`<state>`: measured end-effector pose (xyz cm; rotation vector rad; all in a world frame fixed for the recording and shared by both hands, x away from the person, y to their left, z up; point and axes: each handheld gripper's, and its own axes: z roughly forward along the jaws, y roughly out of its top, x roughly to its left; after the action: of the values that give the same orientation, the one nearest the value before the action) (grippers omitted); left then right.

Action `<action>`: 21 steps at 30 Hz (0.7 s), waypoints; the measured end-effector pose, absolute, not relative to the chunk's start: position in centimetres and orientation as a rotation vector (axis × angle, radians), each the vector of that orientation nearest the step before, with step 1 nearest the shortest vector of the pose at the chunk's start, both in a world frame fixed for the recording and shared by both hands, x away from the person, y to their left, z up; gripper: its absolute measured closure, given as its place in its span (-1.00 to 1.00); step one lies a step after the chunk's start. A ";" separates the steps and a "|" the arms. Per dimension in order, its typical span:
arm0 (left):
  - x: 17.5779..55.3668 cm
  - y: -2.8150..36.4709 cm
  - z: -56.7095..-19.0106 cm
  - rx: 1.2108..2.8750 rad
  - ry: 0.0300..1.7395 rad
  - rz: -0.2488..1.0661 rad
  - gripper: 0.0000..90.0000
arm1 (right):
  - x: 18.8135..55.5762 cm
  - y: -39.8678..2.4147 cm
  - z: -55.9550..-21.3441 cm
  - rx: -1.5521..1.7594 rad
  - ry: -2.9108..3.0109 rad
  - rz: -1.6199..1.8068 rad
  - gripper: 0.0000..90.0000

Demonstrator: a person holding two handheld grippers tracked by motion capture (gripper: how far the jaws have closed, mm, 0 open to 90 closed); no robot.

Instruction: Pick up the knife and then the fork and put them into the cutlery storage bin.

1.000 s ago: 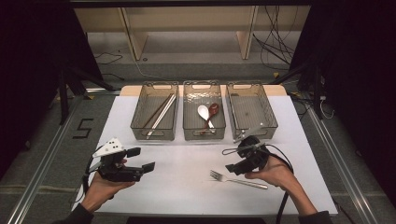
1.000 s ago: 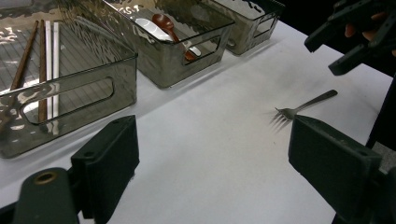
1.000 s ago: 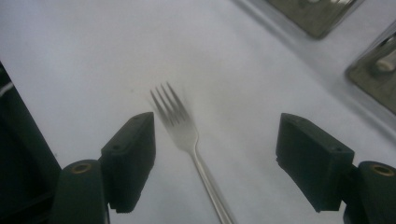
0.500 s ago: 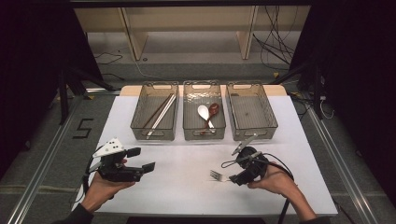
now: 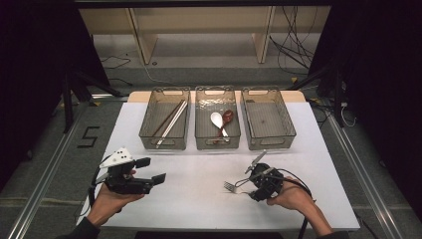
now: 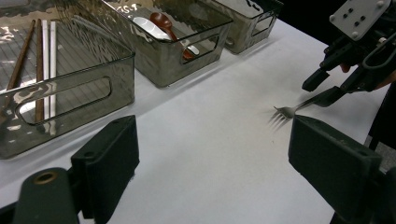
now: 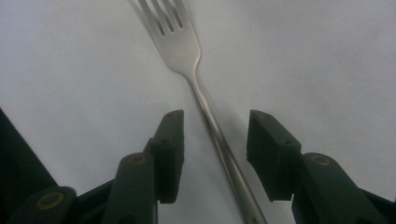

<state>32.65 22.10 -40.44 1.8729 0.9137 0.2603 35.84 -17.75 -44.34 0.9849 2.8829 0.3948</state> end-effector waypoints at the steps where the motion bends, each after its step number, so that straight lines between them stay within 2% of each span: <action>1: 32.7 22.1 -40.4 1.872 0.913 0.260 -0.65 | 35.9 -17.8 -44.5 0.983 2.882 0.385 0.30; 16: 32.7 22.1 -40.5 1.881 0.910 0.259 -0.65 | 36.3 -17.3 -45.5 0.957 2.908 0.298 0.61; 21: 32.7 22.0 -40.5 1.881 0.910 0.257 -0.65 | 36.3 -17.1 -45.5 0.944 2.912 0.276 0.65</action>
<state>32.68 22.00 -40.51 1.8807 0.9105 0.2571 36.25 -17.05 -45.51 0.9438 2.9124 0.2763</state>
